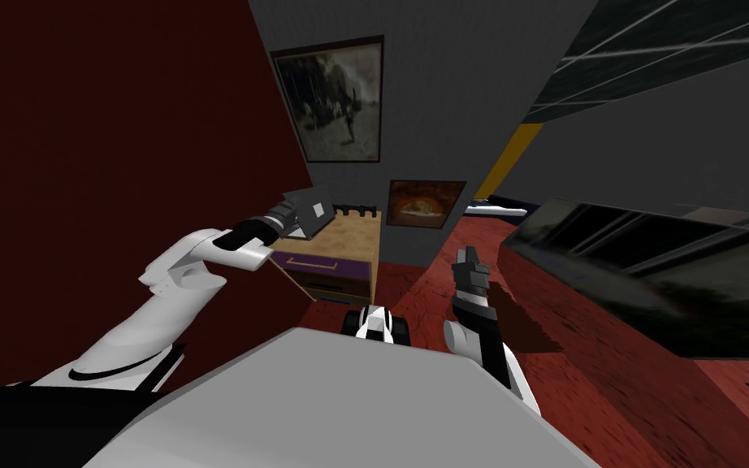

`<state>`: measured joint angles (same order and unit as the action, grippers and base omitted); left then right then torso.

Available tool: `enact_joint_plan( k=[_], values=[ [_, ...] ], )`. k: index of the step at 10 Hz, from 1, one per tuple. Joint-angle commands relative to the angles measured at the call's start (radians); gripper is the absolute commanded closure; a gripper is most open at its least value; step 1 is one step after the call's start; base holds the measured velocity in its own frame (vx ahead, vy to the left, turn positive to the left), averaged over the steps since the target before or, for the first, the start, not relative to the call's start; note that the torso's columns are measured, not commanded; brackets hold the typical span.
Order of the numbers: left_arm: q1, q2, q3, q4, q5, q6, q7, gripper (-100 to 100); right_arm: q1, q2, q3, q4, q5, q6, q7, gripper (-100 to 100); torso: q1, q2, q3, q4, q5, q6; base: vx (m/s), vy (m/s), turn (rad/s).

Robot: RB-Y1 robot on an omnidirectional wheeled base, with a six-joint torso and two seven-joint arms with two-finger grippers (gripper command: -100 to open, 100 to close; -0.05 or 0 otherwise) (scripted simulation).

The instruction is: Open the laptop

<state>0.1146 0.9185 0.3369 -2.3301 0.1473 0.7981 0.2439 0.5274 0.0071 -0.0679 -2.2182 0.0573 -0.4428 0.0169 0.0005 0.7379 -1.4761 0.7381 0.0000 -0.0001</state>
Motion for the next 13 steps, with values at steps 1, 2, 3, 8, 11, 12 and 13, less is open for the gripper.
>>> enact_joint_plan(
  k=[1,2,3,8,11,12,13],
  values=[
    [-0.020,0.041,0.033,0.007,0.022,0.080,0.008,-100,0.000,0.000,0.000,0.000,0.000,0.000,0.000,0,0.000,0.000,0.000,0.000,0.000,0.000,0.012,0.032,-0.041],
    [-0.025,0.052,0.042,0.007,0.027,0.103,0.010,-100,0.000,0.000,0.000,0.000,0.000,0.000,0.000,0,0.000,0.000,0.000,0.000,0.000,0.000,0.015,0.029,-0.035],
    [-0.029,0.060,0.049,0.007,0.032,0.121,0.012,-100,0.000,0.000,0.000,0.000,0.000,0.000,0.000,0,0.000,-0.001,0.000,0.000,0.000,0.000,0.010,0.021,-0.035],
    [-0.032,0.068,0.066,0.002,0.022,0.164,0.020,-100,0.000,0.000,0.000,0.000,0.000,0.000,0.000,0,0.001,-0.002,-0.002,-0.001,0.000,0.001,0.013,0.031,-0.115],
    [-0.032,0.063,0.054,0.007,0.026,0.141,0.016,100,0.000,0.000,0.000,0.000,0.000,0.000,0.000,0,-0.005,0.003,0.002,0.001,-0.001,0.000,-0.019,-0.034,0.184],
    [-0.024,0.080,0.040,0.025,-0.002,0.136,-0.011,-100,0.000,0.000,0.000,0.000,0.000,0.000,0.000,0,-0.002,0.001,0.001,0.000,-0.001,0.001,-0.013,-0.013,-0.122],
    [-0.020,0.089,0.032,0.035,-0.018,0.136,-0.025,-100,0.000,0.000,0.000,0.000,0.000,0.000,0.000,0,0.000,0.000,0.000,0.000,0.000,0.001,-0.017,-0.011,-0.141]
  ],
)
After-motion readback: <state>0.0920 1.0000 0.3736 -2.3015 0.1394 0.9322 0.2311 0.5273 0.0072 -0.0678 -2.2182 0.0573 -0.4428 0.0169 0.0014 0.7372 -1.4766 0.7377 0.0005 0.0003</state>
